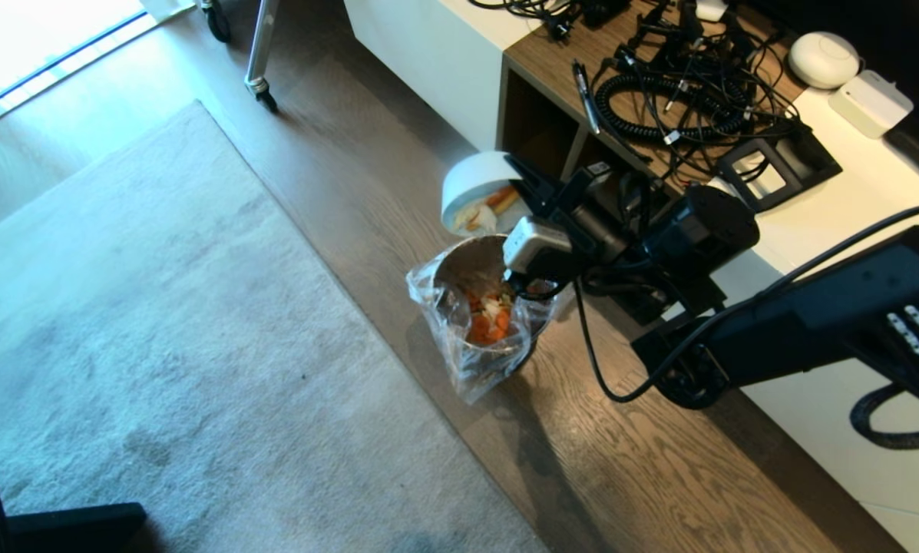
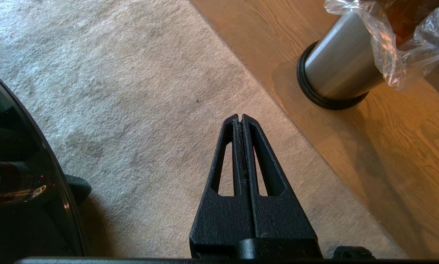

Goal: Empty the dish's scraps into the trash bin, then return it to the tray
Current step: Pour the leftover food from the bowl into the trash can

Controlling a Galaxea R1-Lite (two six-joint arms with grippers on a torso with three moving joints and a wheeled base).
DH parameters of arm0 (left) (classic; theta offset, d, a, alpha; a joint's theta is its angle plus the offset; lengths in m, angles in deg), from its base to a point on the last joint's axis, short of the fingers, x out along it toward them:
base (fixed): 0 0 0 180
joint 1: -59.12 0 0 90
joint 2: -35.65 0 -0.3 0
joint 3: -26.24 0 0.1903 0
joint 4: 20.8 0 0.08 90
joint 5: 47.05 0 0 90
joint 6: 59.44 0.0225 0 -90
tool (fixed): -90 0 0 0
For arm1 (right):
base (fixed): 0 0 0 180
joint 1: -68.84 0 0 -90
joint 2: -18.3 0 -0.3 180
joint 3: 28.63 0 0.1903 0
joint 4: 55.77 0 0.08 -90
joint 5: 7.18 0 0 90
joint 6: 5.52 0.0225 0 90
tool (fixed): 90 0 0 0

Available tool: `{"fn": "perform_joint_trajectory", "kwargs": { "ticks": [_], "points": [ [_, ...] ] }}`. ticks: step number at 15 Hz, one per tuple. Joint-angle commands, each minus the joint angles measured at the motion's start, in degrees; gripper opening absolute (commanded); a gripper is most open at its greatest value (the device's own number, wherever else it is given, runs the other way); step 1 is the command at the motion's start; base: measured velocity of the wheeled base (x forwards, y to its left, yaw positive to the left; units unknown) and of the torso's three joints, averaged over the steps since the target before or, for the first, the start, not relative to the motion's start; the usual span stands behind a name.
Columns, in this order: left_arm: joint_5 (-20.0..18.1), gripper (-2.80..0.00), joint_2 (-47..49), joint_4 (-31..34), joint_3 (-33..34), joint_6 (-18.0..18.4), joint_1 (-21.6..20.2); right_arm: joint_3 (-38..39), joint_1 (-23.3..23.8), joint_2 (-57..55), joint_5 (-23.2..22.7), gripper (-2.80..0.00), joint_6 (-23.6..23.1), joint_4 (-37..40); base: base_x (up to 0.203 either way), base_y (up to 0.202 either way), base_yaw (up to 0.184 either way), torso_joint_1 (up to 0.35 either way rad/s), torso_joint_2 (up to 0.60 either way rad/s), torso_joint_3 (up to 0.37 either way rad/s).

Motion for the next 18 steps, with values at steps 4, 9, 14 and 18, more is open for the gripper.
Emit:
{"fn": "perform_joint_trajectory", "kwargs": {
  "ticks": [4, 9, 14, 18],
  "points": [
    [0.01, -2.80, -0.02, -0.01, 0.00, -0.04, 0.00, -1.92, -0.34, 1.11, -2.72, -2.80, -0.50, -2.71, 0.000, 0.000, 0.000, 0.000, 0.00, 0.000],
    [0.01, -2.80, -0.02, -0.01, 0.00, -0.04, 0.00, -3.14, -0.54, 1.42, -2.78, -2.80, 0.96, -2.64, 0.000, 0.000, 0.000, 0.000, 0.00, 0.000],
    [0.01, -2.80, -0.02, -0.01, 0.00, -0.04, 0.00, -2.79, -0.72, 1.64, -5.24, -2.80, 1.13, -2.64, 0.000, 0.000, 0.000, 0.000, 0.00, 0.000],
    [0.01, -2.80, -0.02, -0.01, 0.00, -0.04, 0.00, -4.55, -0.98, 1.72, -6.29, -2.80, 1.13, -2.64, 0.000, 0.000, 0.000, 0.000, 0.00, 0.000]
  ]
}}
